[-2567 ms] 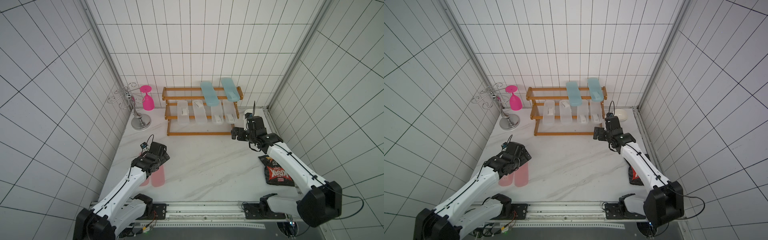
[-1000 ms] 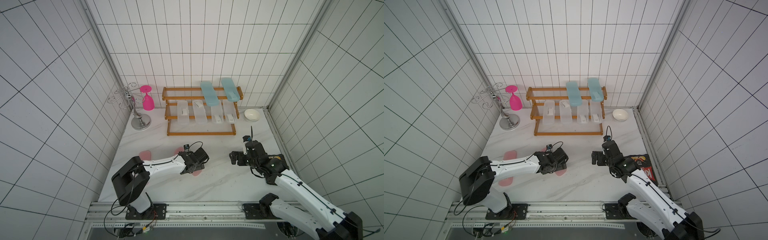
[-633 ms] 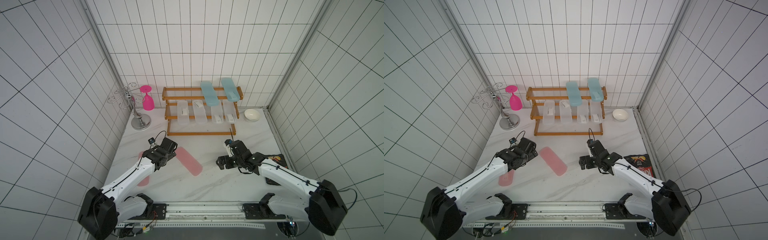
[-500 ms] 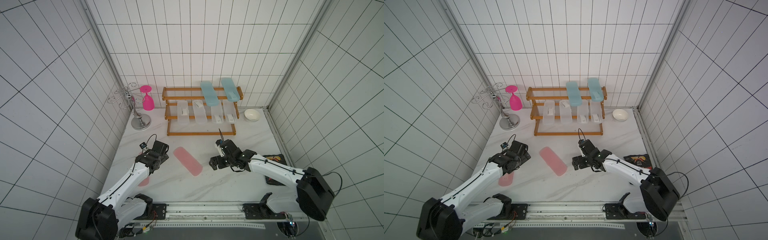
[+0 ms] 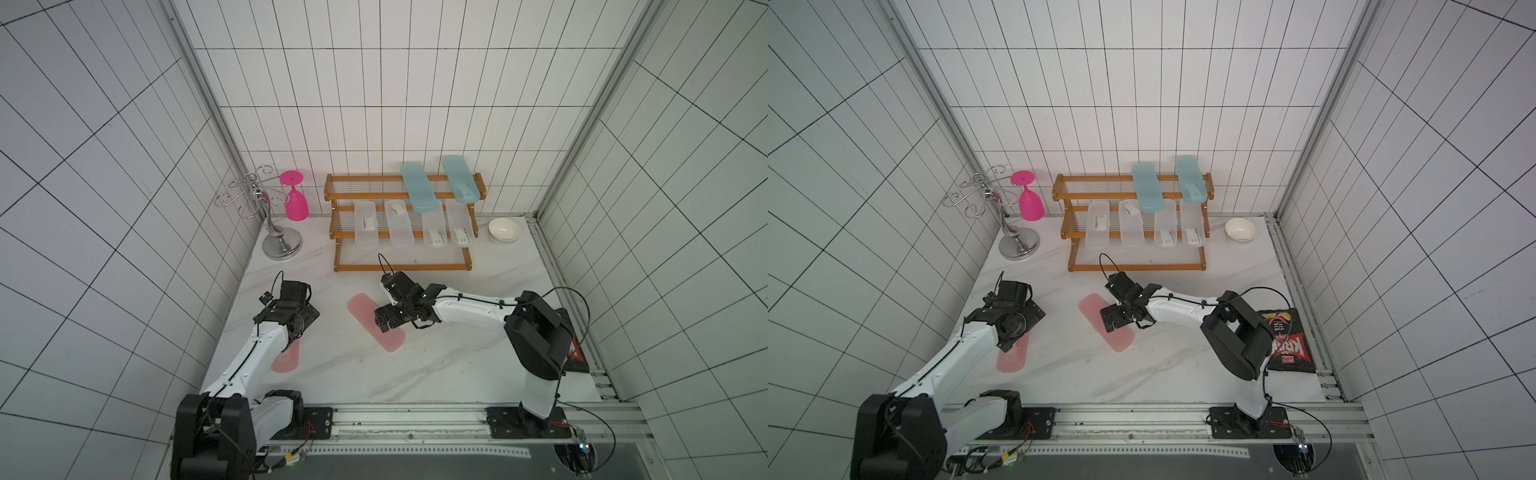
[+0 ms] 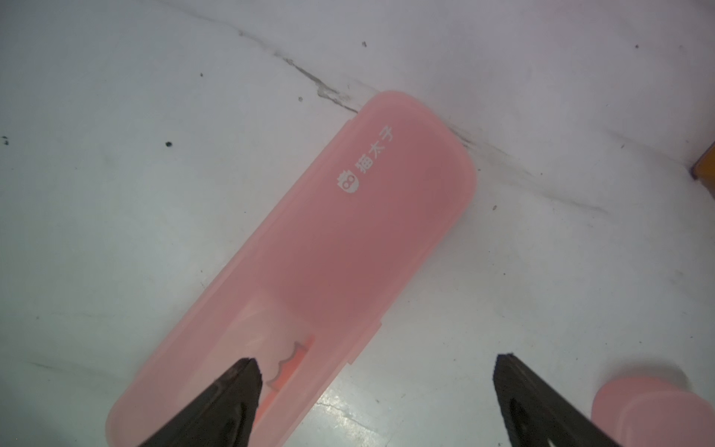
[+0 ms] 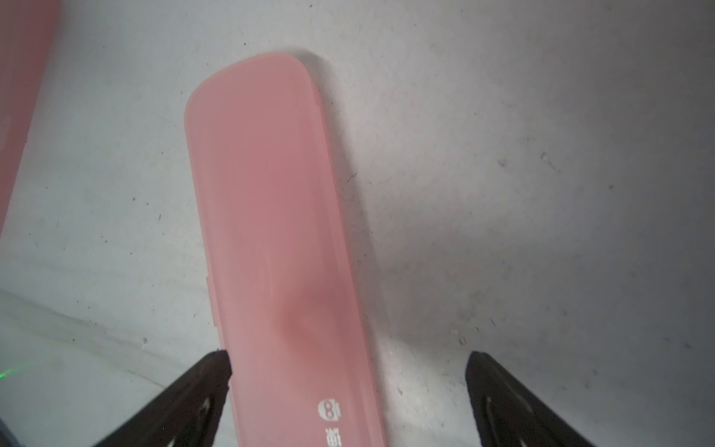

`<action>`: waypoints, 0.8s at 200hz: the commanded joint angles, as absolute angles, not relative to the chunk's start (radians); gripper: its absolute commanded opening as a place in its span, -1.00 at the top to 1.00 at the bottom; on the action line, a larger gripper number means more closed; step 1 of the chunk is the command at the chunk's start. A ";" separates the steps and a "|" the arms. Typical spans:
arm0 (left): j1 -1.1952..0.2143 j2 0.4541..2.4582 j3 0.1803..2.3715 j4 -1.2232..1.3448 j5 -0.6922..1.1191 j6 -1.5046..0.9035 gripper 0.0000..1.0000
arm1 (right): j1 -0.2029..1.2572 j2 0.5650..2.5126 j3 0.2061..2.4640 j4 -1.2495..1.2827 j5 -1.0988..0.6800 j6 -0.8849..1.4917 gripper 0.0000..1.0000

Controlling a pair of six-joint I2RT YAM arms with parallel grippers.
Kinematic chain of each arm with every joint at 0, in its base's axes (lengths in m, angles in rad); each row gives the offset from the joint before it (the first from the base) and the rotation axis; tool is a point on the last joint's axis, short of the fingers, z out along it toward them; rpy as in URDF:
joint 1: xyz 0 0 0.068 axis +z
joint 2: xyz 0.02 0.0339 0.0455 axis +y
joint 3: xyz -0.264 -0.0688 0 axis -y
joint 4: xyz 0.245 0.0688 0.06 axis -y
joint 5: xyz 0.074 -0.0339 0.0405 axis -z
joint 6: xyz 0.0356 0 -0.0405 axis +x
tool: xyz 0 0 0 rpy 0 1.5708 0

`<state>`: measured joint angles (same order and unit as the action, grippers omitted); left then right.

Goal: Place the pencil cases on the shelf according to color
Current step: Move the pencil case to the center of the board.

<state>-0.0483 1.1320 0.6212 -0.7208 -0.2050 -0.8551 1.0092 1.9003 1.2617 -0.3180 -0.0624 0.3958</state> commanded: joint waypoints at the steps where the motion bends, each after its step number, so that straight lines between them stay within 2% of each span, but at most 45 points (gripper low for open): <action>1: -0.043 1.183 0.633 -0.693 -0.110 -0.803 -0.95 | 1.014 1.949 1.332 -0.369 -0.037 0.390 -0.98; 37: -0.049 1.264 0.654 -0.684 -0.032 -0.769 -0.95 | 1.008 1.977 1.326 -0.391 0.037 0.410 -0.98; 60: -0.074 1.264 0.655 -0.678 -0.029 -0.765 -0.95 | 0.972 1.946 1.262 -0.384 0.025 0.440 -0.98; 160: -0.390 1.365 0.761 -0.691 -0.153 -0.915 -0.95 | 0.838 1.597 0.877 -0.329 0.035 0.449 -0.98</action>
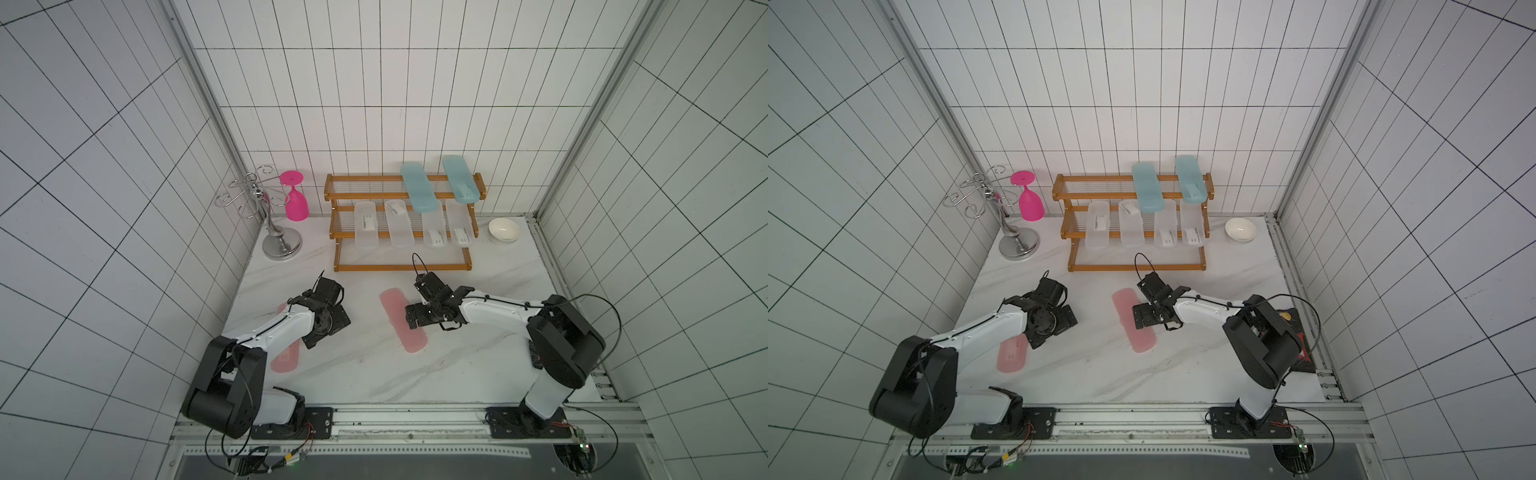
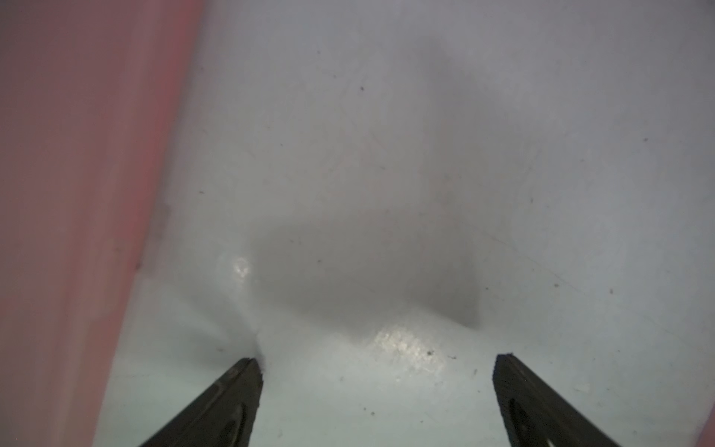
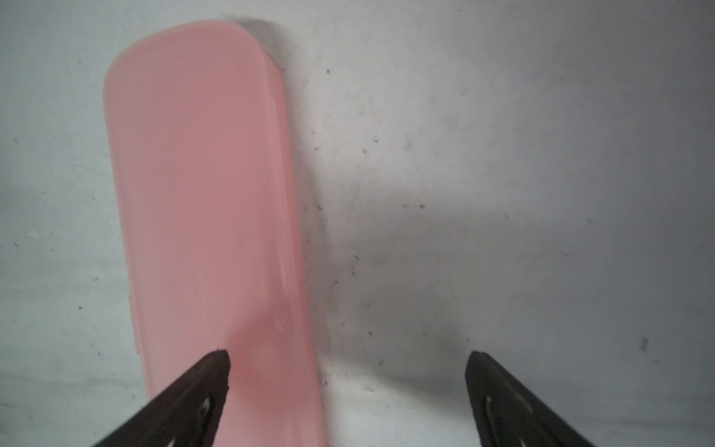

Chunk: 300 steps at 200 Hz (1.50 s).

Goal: Place the pencil cases on the shelf according to color
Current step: Move the pencil case to the center of the board.

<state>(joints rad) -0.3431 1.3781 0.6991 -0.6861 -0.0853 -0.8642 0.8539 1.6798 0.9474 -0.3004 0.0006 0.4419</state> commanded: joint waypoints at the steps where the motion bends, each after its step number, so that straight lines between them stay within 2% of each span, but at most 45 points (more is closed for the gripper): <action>1: -0.391 1.363 0.763 -0.694 -0.156 -0.915 -0.95 | 0.837 1.593 0.874 -0.329 0.035 0.449 -0.98; 35: -0.339 1.257 0.780 -0.783 -0.270 -0.899 -0.95 | 0.836 1.468 0.815 -0.336 0.013 0.467 -0.98; 67: -0.140 1.126 0.725 -0.770 -0.253 -0.861 -0.96 | 0.857 1.425 0.802 -0.309 -0.007 0.492 -0.98; 99: 0.032 1.055 0.676 -0.693 -0.223 -0.830 -0.95 | 0.888 1.479 0.836 -0.274 -0.022 0.511 -0.99; 126: 0.138 1.133 0.683 -0.642 -0.172 -0.798 -0.95 | 0.909 1.556 0.893 -0.274 -0.032 0.512 -0.98; 166: 0.232 1.373 0.772 -0.640 -0.079 -0.721 -0.96 | 0.922 1.625 0.962 -0.287 -0.018 0.507 -0.98; 196: 0.235 1.511 0.811 -0.630 0.000 -0.696 -0.96 | 0.922 1.669 1.009 -0.311 0.003 0.502 -0.98; 227: 0.194 1.532 0.793 -0.611 -0.006 -0.695 -0.96 | 0.922 1.687 1.019 -0.313 0.024 0.502 -0.98; 250: 0.105 1.538 0.778 -0.614 -0.026 -0.725 -0.96 | 0.921 1.687 1.007 -0.313 0.038 0.502 -0.98; 276: -0.056 1.508 0.831 -0.741 -0.217 -0.770 -0.96 | 0.921 1.674 0.986 -0.324 0.041 0.498 -0.98; 300: -0.155 1.415 0.830 -0.783 -0.222 -0.797 -0.95 | 0.922 1.636 0.945 -0.321 0.049 0.503 -0.99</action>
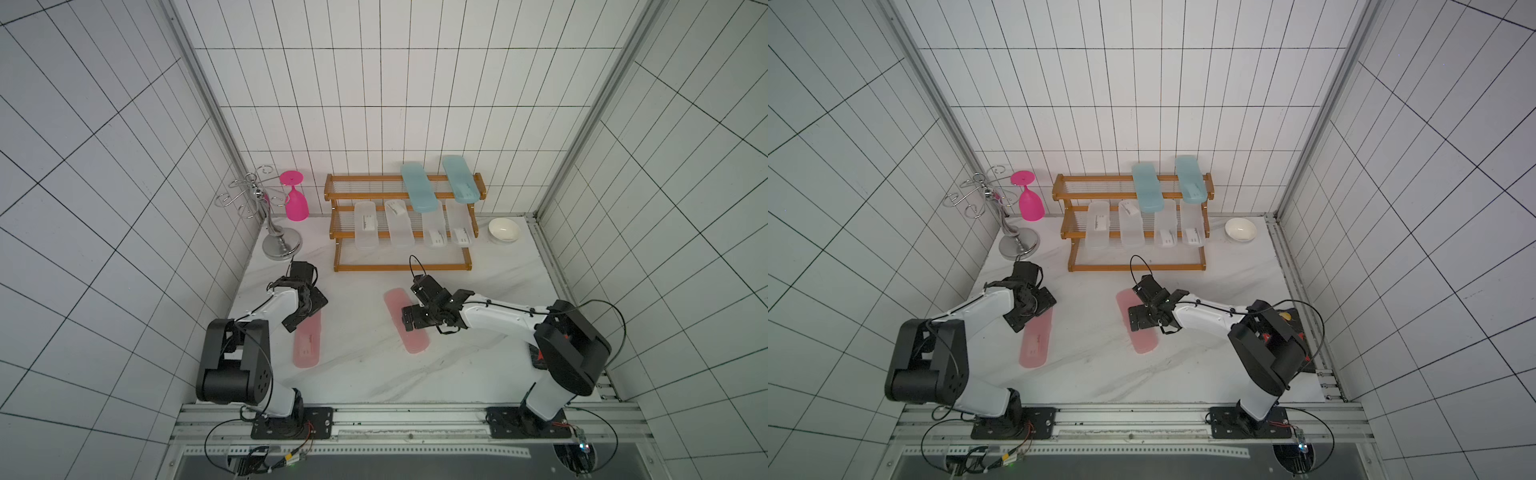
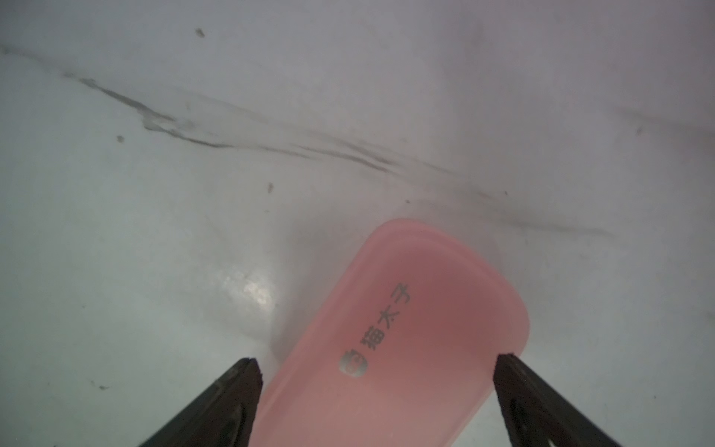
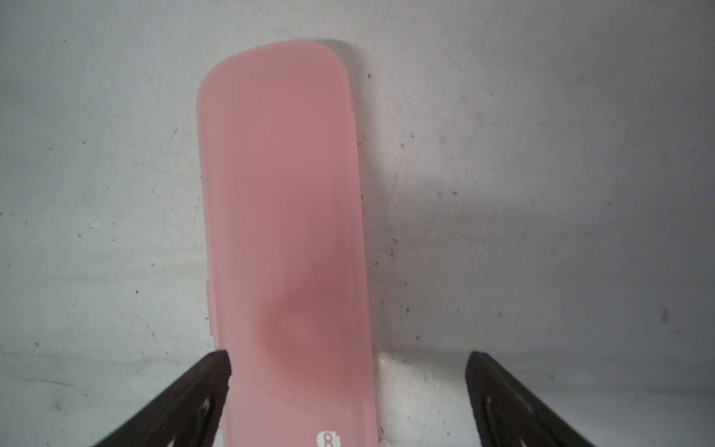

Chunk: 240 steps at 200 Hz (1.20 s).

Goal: Place the pencil cases on the shelf according to color
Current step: Move the pencil case to the center of the board, then pick up the pencil case from the center of the board.

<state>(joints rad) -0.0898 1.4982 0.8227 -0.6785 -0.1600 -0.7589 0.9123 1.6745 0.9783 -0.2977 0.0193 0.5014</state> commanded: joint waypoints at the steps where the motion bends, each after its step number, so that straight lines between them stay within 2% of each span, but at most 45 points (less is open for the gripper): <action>1: -0.157 1.412 0.829 -0.783 -0.220 -0.798 -0.95 | 0.922 1.635 0.944 -0.321 0.049 0.503 -0.98; 36: -0.210 1.340 0.792 -0.766 -0.154 -0.839 -0.96 | 0.926 1.608 0.930 -0.322 0.028 0.503 -0.98; 69: -0.210 1.300 0.803 -0.794 -0.209 -0.835 -0.96 | 0.954 1.649 0.978 -0.329 0.000 0.517 -0.98; 142: -0.223 1.326 0.785 -0.839 -0.216 -0.794 -0.96 | 0.986 1.793 1.083 -0.409 0.094 0.569 -0.98; 188: -0.329 1.341 0.806 -0.847 -0.229 -0.822 -0.96 | 0.932 1.694 0.960 -0.416 0.107 0.579 -0.98; 240: -0.377 1.262 0.830 -0.882 -0.283 -0.884 -0.96 | 0.926 1.430 0.787 -0.440 0.123 0.537 -0.98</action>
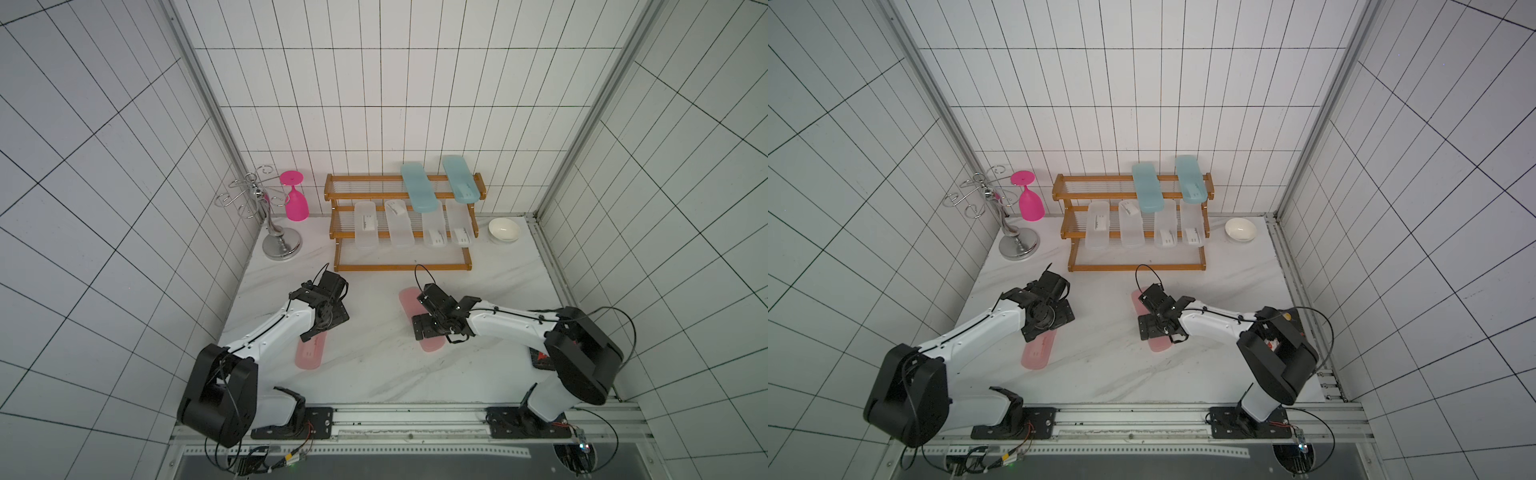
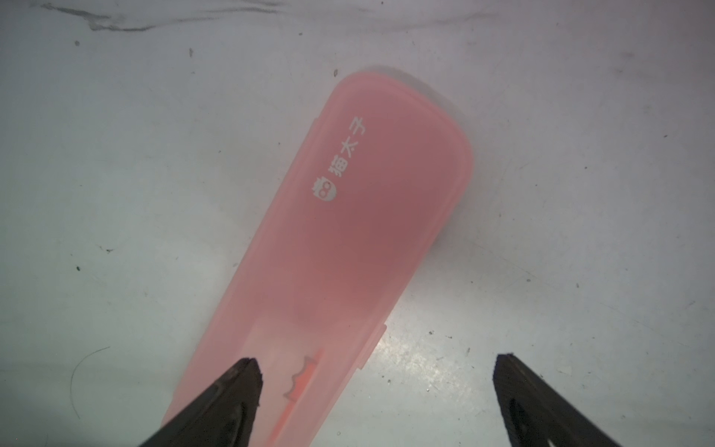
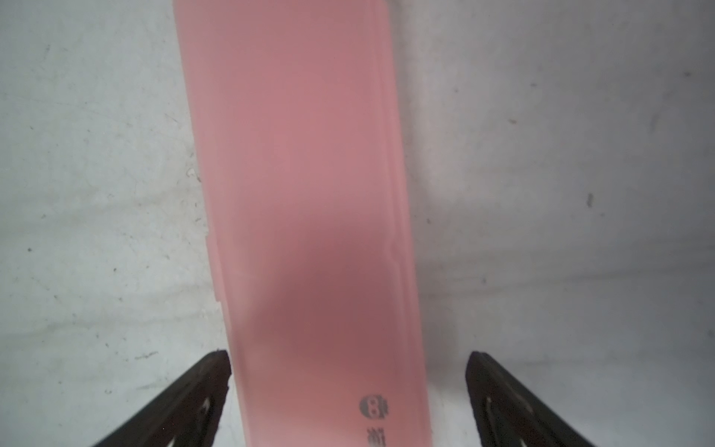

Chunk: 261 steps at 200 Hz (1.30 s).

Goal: Place the pencil cases on the shelf according to color
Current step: Pick up the pencil case from the center of the board.

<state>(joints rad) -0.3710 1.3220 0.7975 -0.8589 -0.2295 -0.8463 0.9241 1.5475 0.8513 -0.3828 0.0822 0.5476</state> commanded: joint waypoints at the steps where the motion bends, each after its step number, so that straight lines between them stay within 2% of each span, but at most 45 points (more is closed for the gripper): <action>1: -0.377 1.259 0.830 -0.883 -0.284 -0.885 -0.96 | 0.926 1.425 0.784 -0.442 0.124 0.538 -0.98; 30: -0.377 1.160 0.819 -0.900 -0.336 -0.914 -0.96 | 0.927 1.279 0.681 -0.437 0.098 0.548 -0.98; 52: -0.377 1.097 0.789 -0.892 -0.362 -0.917 -0.96 | 0.930 1.252 0.644 -0.419 0.046 0.551 -0.98; 112: -0.374 1.023 0.778 -0.933 -0.426 -0.945 -0.96 | 0.997 1.368 0.696 -0.353 0.053 0.643 -0.98; 184: -0.373 0.955 0.753 -0.930 -0.448 -0.946 -0.97 | 1.033 1.538 0.784 -0.396 0.133 0.673 -1.00; 213: -0.373 0.940 0.738 -0.924 -0.462 -0.947 -0.97 | 1.053 1.545 0.782 -0.415 0.182 0.703 -0.81; 261: -0.373 0.925 0.728 -0.922 -0.471 -0.949 -0.97 | 1.080 1.329 0.665 -0.394 0.308 0.748 -0.25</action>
<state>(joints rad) -0.3729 0.9409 0.7376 -0.9257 -0.4458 -0.9432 1.0695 1.4647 0.7338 -0.3779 0.2001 0.7086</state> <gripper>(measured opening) 0.984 0.739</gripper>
